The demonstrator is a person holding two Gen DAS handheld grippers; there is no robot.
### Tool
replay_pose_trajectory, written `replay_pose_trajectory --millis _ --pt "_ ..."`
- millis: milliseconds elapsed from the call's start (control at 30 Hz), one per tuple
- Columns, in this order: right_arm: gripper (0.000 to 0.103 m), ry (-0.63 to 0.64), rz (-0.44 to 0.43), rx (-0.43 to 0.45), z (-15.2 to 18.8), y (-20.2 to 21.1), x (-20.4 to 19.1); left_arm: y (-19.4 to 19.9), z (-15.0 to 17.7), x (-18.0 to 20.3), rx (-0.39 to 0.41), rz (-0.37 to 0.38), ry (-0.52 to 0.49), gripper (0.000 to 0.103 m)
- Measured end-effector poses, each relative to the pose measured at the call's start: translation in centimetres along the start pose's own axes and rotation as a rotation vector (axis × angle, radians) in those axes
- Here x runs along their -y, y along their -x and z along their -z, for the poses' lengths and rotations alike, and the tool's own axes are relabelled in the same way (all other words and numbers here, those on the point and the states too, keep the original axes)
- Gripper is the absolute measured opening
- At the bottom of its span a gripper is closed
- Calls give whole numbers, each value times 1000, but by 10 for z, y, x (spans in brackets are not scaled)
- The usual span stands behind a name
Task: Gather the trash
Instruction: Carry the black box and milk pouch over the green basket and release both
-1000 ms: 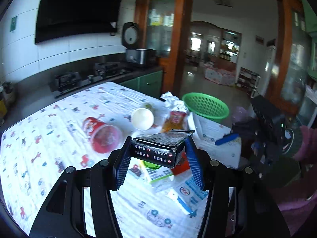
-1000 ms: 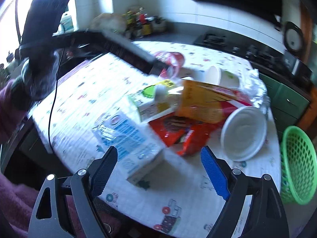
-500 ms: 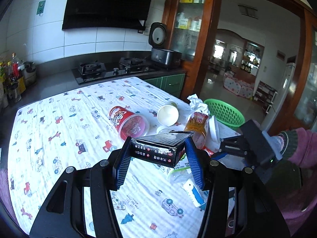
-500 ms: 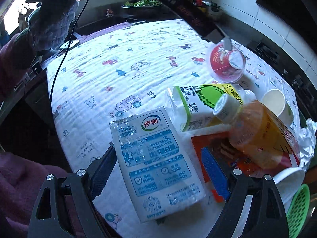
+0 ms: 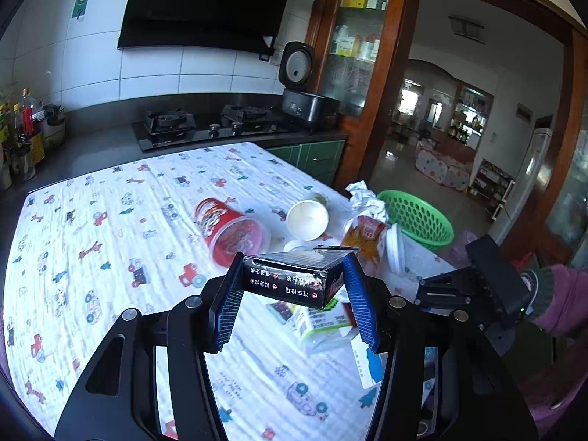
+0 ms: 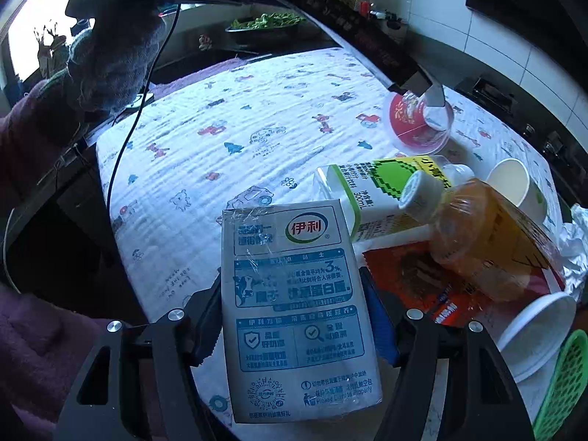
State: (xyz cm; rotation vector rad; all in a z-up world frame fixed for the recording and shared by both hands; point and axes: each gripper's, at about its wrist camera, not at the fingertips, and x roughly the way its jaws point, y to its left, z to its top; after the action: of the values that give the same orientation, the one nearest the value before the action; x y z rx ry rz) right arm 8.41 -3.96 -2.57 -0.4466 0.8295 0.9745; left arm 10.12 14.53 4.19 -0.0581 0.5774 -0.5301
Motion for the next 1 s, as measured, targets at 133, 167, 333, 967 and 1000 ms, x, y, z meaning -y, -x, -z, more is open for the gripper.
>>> replay_pose_trajectory --millis 133,167,333,967,1000 --pt "65 -96 33 74 17 35 12 -6 -8 16 17 33 -14 53" --pt "65 -118 46 87 21 42 16 -8 -10 22 19 41 -20 53" --pt "65 -281 172 163 52 87 57 -32 -22 54 12 82 -47 53" --pt "65 -863 612 185 191 194 301 -175 -96 178 -38 274 -70 52" --pt "65 -884 622 173 198 190 312 -186 -100 184 -47 280 -68 52"
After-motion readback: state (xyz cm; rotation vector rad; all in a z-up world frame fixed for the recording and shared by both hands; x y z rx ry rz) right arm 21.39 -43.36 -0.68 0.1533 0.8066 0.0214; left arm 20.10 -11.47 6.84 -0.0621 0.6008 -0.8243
